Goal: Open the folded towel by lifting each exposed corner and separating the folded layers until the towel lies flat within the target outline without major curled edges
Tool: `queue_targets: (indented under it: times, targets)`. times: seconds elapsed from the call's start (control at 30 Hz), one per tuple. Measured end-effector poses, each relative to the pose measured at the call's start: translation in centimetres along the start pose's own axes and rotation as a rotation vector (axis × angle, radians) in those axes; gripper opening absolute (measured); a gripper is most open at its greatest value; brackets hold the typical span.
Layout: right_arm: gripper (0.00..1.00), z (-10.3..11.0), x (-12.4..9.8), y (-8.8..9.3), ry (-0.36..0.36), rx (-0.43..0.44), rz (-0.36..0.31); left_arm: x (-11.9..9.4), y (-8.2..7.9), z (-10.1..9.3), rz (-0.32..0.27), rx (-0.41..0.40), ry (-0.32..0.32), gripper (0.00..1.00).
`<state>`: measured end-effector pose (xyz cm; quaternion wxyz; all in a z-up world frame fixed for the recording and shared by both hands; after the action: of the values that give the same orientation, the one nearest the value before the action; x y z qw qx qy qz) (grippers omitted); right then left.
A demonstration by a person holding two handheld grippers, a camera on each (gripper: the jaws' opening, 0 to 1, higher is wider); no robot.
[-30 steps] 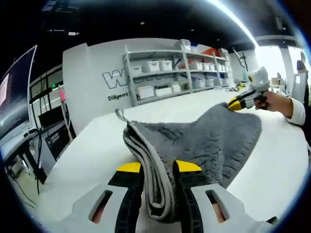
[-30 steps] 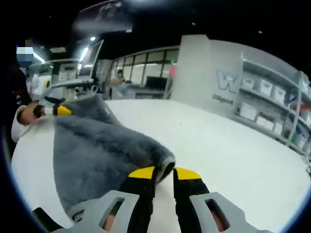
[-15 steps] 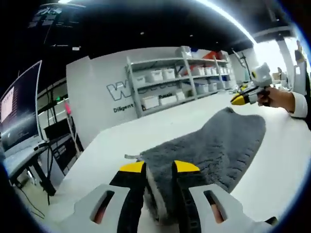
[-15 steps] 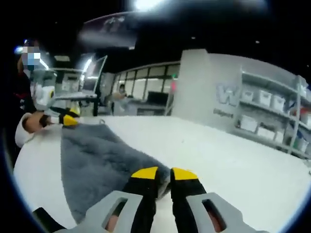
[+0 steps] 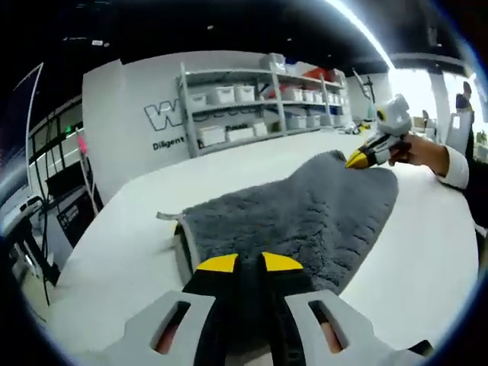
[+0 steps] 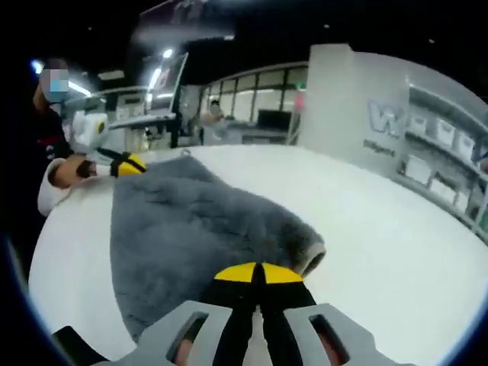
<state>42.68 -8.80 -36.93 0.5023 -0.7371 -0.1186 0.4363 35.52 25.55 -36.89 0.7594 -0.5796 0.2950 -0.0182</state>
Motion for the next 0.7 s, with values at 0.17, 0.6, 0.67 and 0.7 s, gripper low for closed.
queue_targets:
  times: [0.17,0.6,0.67,0.7]
  targets:
    - [0.0,-0.2,-0.2,0.3,-0.01,0.053,0.015,0.2,0.3,0.2,0.024,0.012,-0.042,0.03]
    - [0.0,0.5,-0.8,0.1,-0.011,0.014,-0.014,-0.3,-0.2,0.9,0.018,0.058,-0.068,0.02]
    - [0.0,0.5,-1.0,-0.2,-0.015,0.006,-0.04,-0.5,-0.3,1.2,0.003,0.06,-0.072,0.06]
    - [0.0,0.4,-1.2,-0.2,-0.017,0.005,-0.043,-0.6,-0.5,1.2,-0.02,0.039,-0.061,0.09]
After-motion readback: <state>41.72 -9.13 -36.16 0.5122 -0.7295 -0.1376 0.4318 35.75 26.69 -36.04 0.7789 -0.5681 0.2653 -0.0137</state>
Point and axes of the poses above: the point that each gripper's makers call its tool centre point, and the gripper's own axes: x roughly forward along the fingers, z roughly to its left, y roughly out of its underside, the point moved 8 cm from there along -x, roughly backward along the fingers, and after that the axes turned 7 degrees about z, right-handed, at the moved point
